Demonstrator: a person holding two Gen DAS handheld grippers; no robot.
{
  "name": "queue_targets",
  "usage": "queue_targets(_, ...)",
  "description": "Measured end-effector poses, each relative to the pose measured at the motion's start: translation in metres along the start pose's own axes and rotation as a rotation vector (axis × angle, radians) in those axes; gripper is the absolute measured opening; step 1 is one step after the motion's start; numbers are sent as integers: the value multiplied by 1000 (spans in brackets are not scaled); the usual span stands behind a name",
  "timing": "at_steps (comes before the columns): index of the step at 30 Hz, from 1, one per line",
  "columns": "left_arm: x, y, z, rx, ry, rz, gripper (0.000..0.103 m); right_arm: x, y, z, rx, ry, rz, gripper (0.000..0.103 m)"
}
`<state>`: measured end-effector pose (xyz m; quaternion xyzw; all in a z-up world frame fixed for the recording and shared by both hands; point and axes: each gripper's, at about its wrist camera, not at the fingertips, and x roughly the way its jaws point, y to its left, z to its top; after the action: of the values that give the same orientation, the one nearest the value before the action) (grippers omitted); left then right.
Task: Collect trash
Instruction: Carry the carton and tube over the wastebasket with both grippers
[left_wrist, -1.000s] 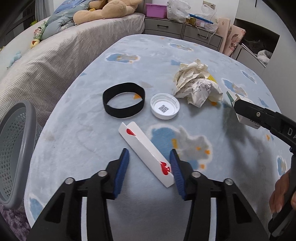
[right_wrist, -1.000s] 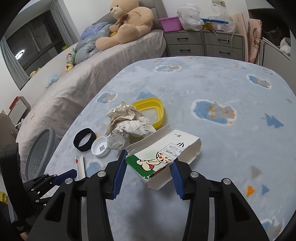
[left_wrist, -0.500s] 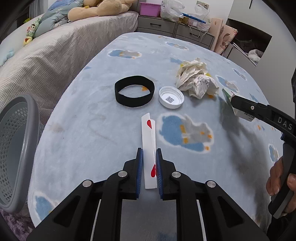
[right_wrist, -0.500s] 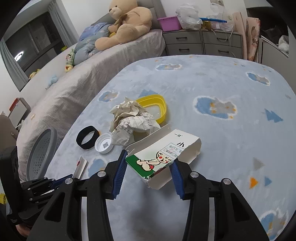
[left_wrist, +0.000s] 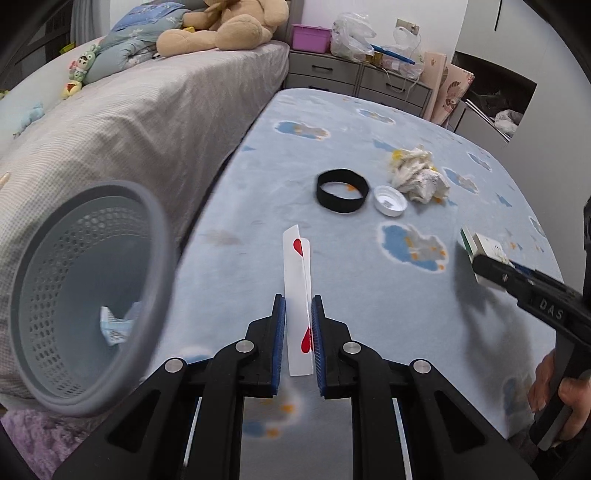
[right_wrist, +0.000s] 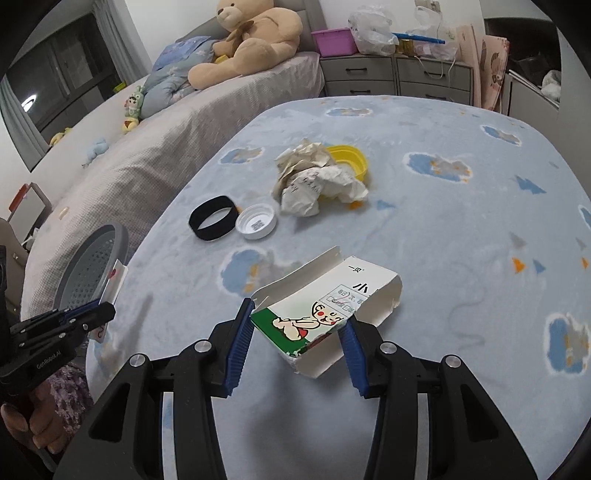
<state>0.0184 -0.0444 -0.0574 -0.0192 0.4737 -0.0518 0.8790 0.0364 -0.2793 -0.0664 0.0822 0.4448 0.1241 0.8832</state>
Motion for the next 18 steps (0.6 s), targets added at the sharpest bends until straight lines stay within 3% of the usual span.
queue_targets(8,-40,78,-6,-66,-57,60,14,5,76,-12,-12,30,96,45)
queue_targets(18,-63,168,2,-155,-104,143,15,24,203,12,-172,43,235,45)
